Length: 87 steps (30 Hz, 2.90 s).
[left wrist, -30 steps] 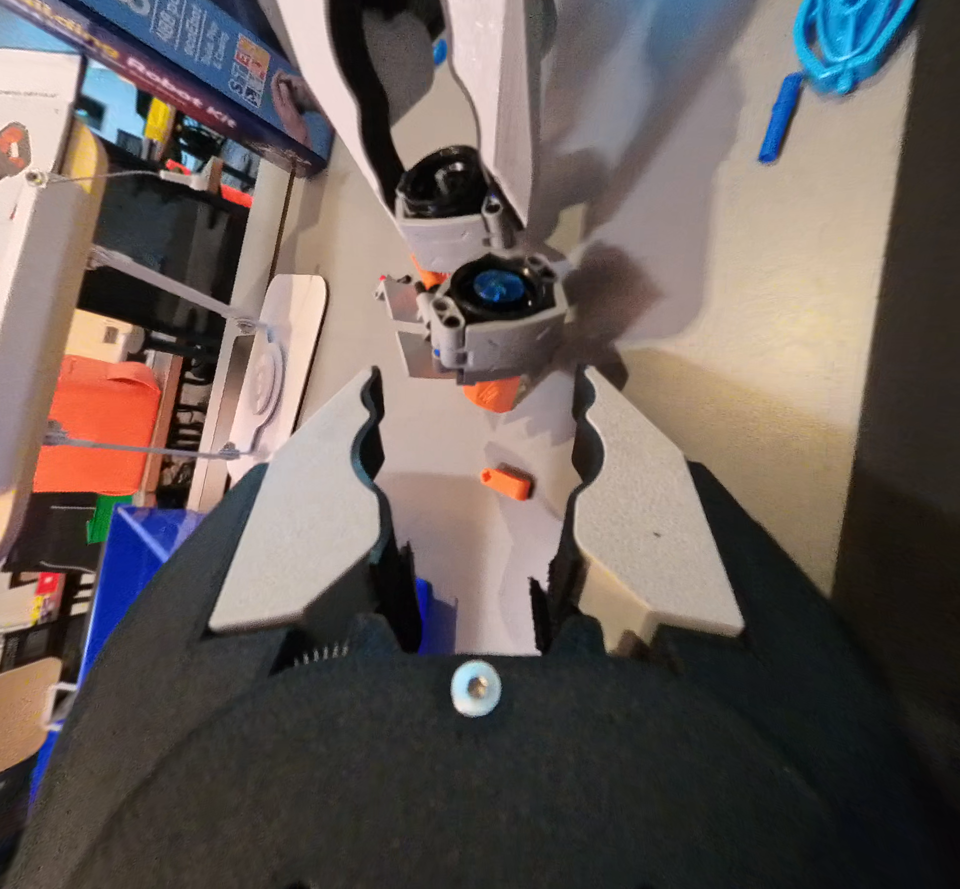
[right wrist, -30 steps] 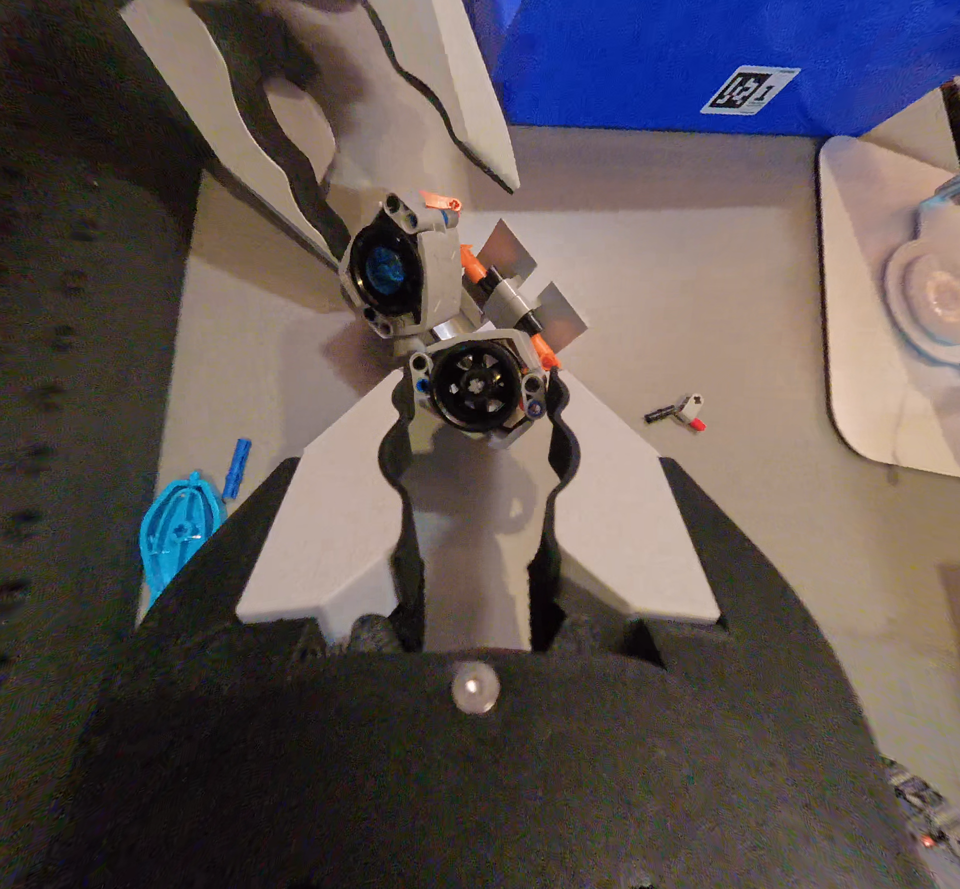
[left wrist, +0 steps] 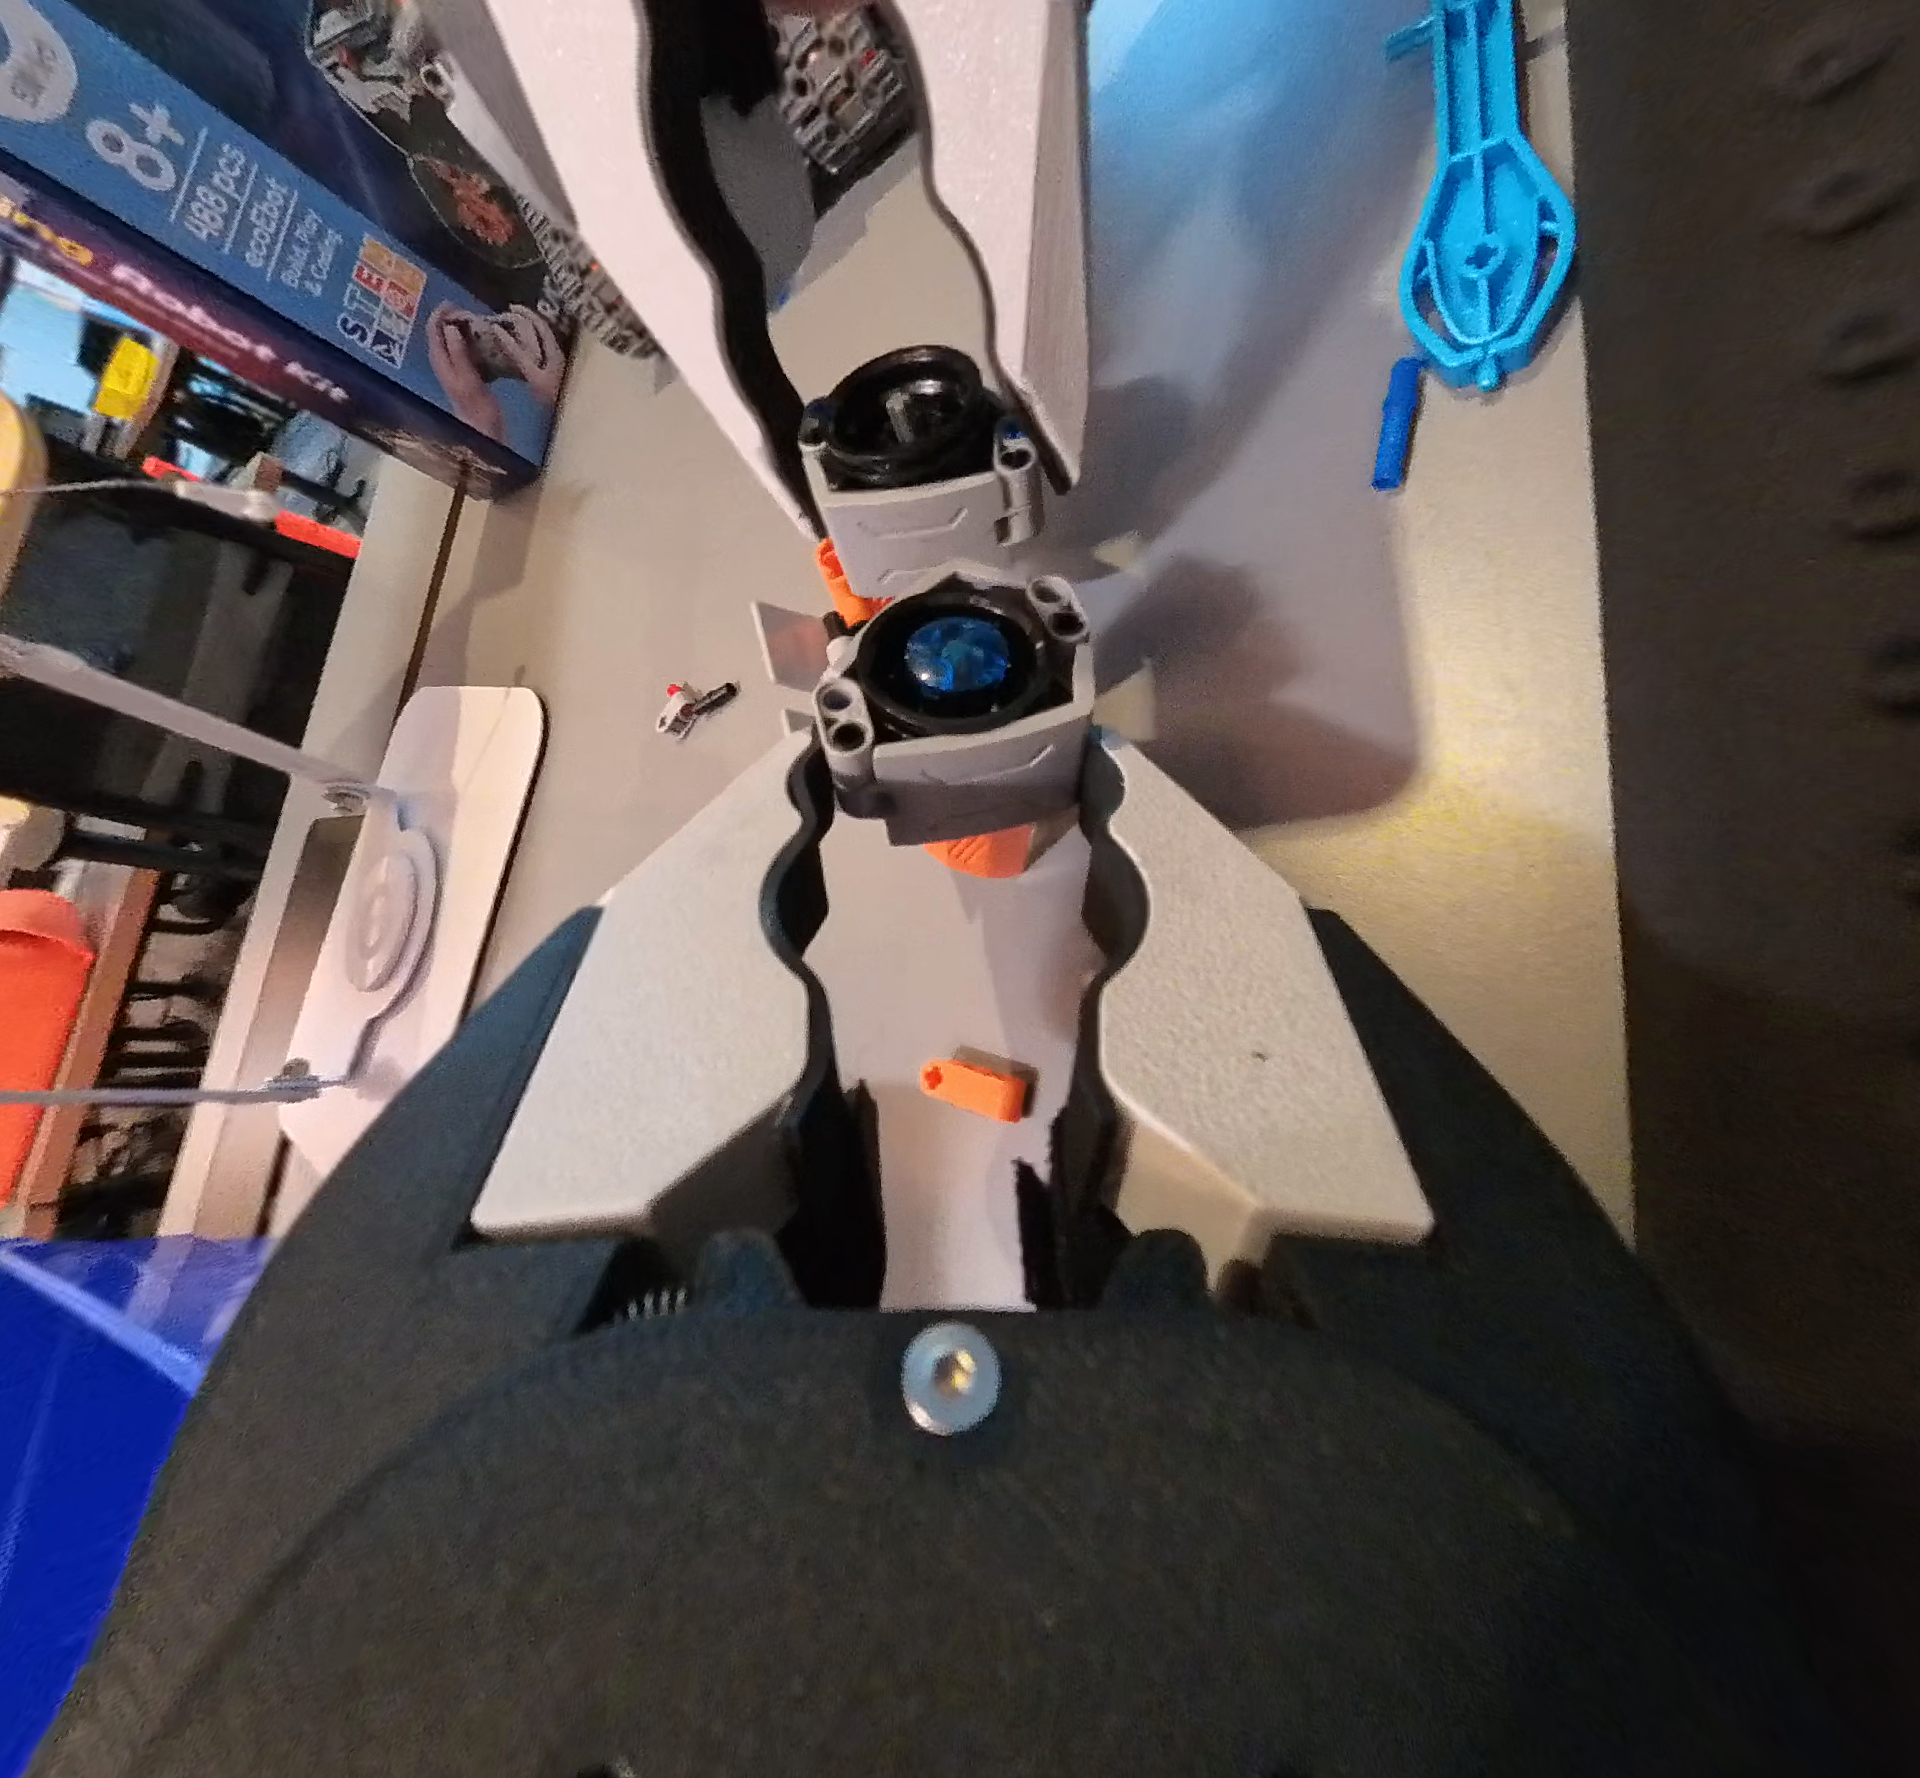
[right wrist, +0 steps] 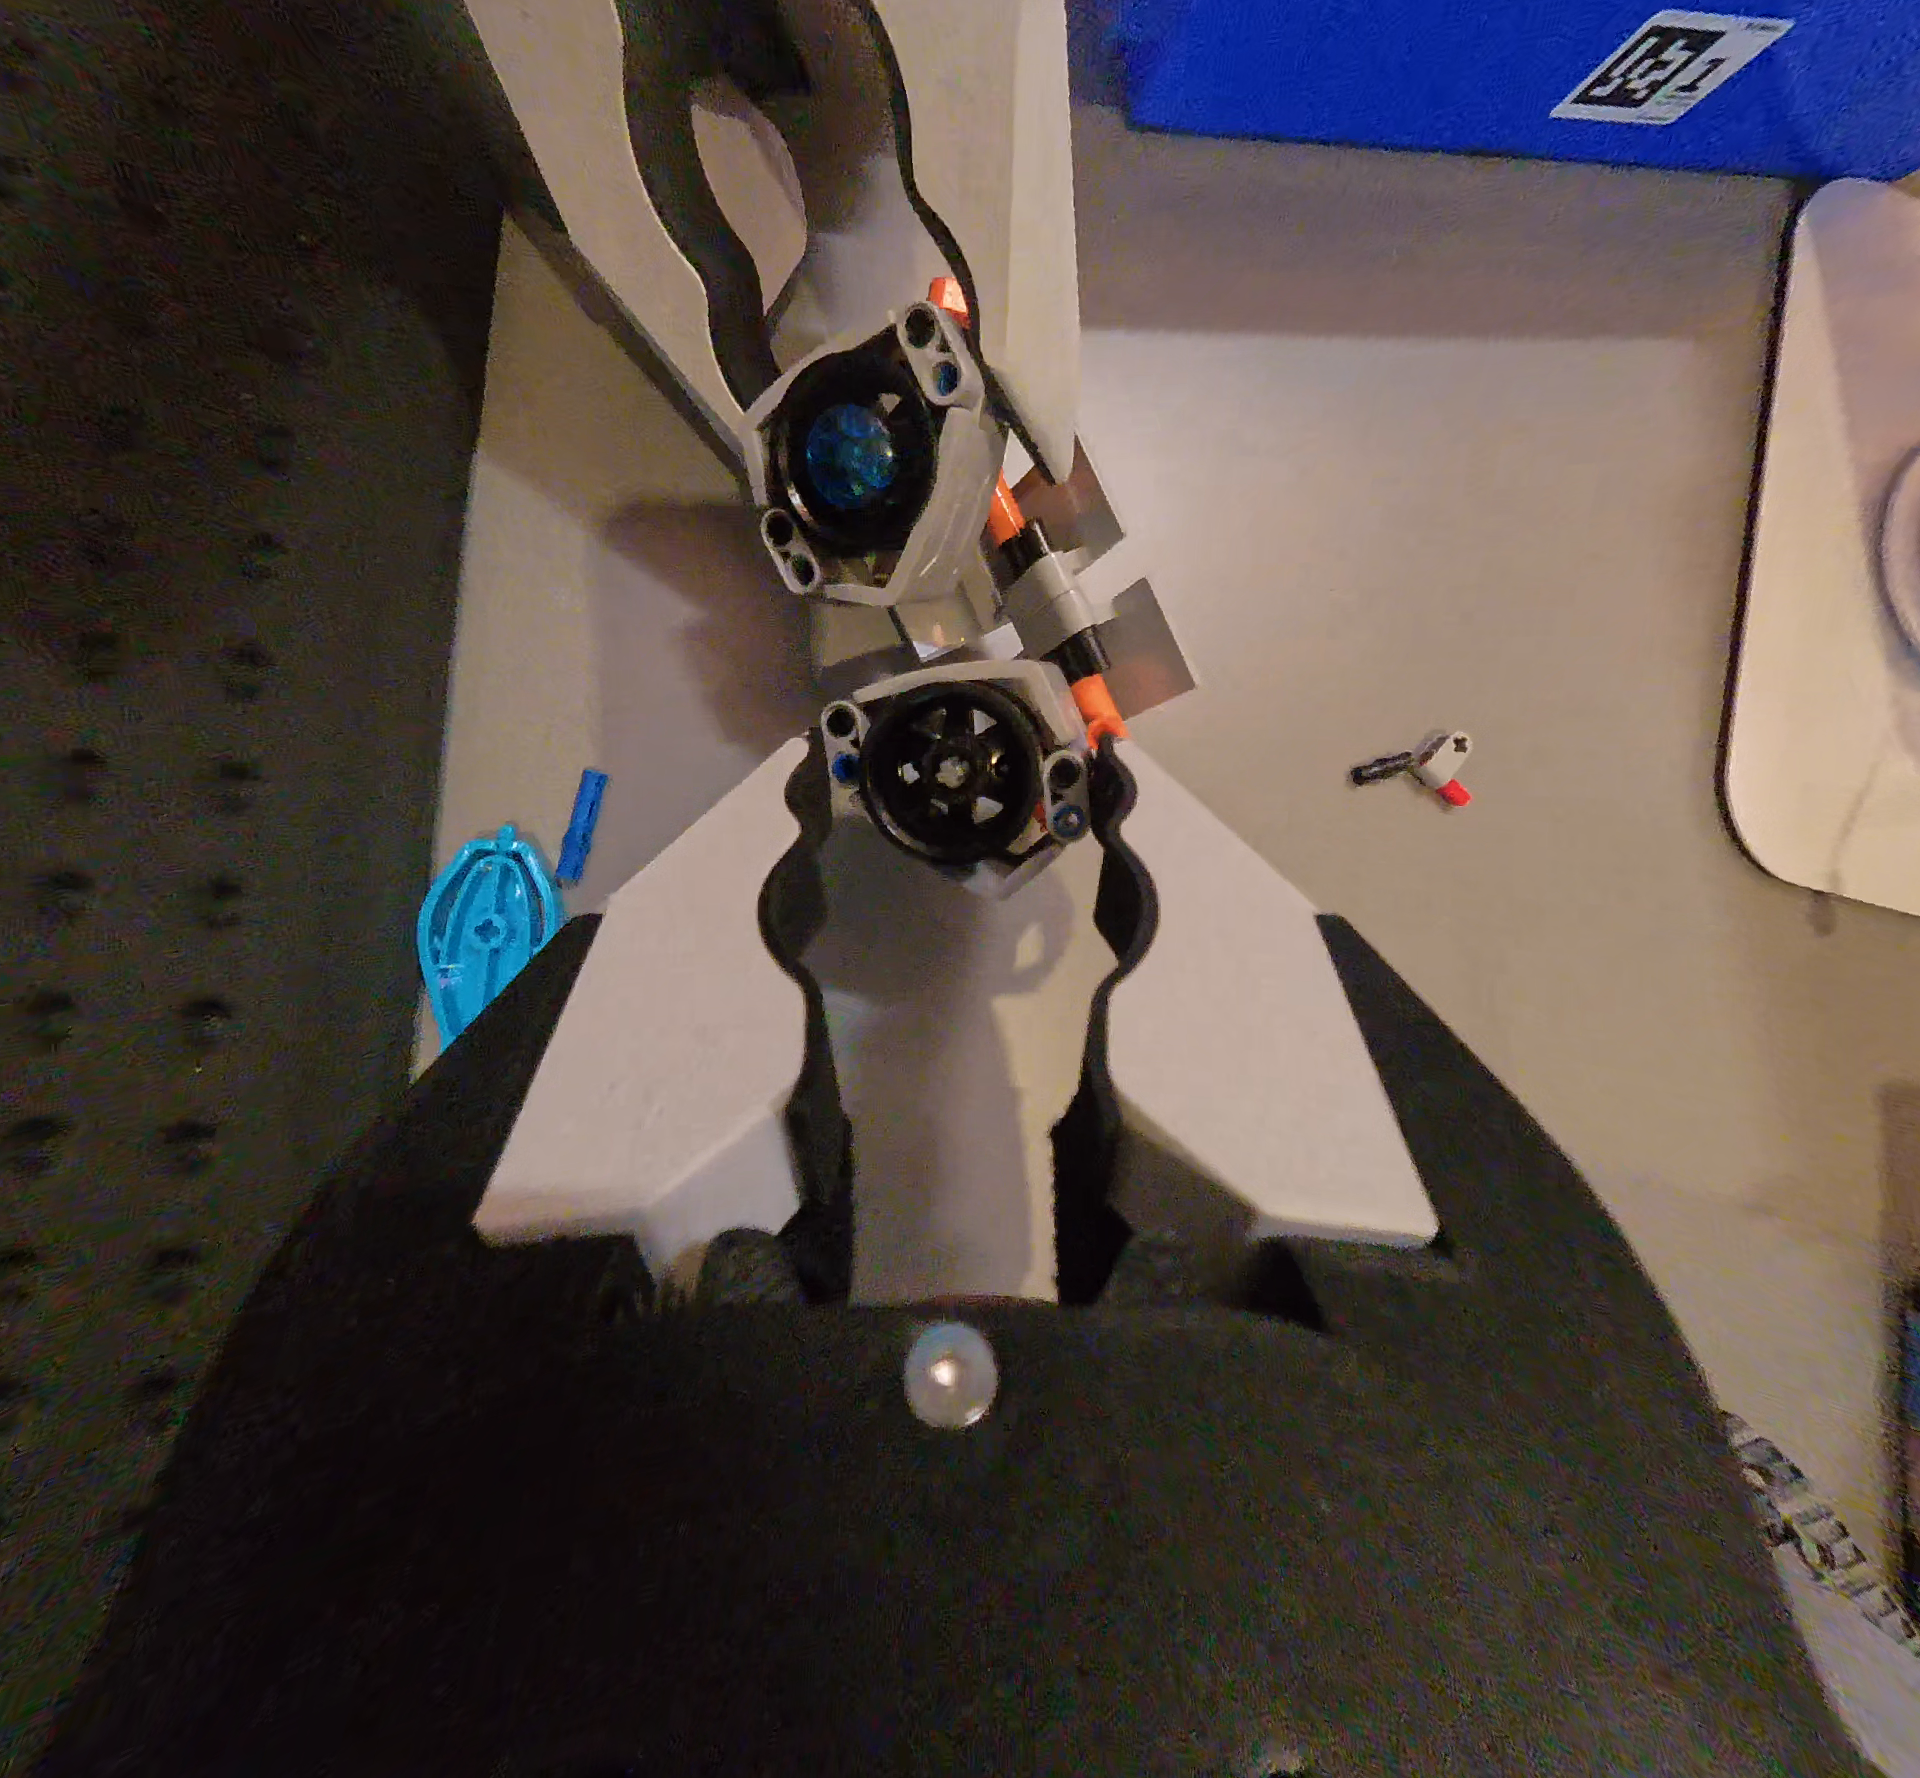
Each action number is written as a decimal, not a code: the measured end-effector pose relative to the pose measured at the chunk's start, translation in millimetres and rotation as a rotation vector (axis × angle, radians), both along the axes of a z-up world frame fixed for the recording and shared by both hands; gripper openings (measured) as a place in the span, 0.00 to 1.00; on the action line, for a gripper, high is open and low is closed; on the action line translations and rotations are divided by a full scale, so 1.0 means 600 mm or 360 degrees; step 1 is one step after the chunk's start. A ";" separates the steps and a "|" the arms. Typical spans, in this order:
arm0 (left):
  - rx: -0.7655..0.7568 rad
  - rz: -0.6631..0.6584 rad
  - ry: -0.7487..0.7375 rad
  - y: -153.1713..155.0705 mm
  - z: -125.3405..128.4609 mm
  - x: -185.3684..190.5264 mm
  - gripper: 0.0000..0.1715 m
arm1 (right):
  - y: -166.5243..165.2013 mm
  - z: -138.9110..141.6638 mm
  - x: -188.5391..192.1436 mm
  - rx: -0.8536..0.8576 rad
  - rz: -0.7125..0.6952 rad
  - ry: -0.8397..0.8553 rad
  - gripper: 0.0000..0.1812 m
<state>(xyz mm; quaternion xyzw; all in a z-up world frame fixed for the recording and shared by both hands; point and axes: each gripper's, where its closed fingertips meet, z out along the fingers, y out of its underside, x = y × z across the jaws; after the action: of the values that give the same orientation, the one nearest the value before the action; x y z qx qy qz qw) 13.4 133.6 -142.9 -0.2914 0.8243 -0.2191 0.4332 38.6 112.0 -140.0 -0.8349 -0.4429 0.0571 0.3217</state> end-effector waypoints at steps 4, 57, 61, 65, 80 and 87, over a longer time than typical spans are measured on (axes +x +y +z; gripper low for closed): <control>-0.0077 -0.0017 0.0007 0.003 0.002 -0.003 0.27 | -0.005 0.001 -0.002 0.0046 0.0065 -0.0107 0.27; -0.0018 -0.0054 0.0009 0.005 0.000 0.009 0.26 | 0.029 -0.009 0.020 -0.0038 -0.0080 0.0130 0.25; -0.0018 0.0020 -0.0018 0.013 0.000 0.017 0.26 | 0.043 -0.007 0.031 -0.0001 -0.0463 0.0336 0.25; 0.0053 0.0092 -0.0056 0.021 -0.001 0.022 0.26 | 0.043 -0.004 0.036 0.0114 -0.0722 0.0527 0.24; 0.0122 -0.0154 -0.0033 -0.010 -0.002 0.011 0.26 | -0.007 0.005 0.023 -0.0114 0.0558 0.0033 0.39; 0.0093 -0.0166 -0.0020 -0.007 -0.003 0.011 0.26 | -0.017 0.010 0.001 -0.0167 0.0743 0.0176 0.25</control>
<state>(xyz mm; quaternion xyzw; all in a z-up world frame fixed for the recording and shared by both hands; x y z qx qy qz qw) 19.9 129.5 -144.5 -0.2339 0.8416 -0.2192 0.4347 39.5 101.6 -134.2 -0.7211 -0.6020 0.1986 0.2797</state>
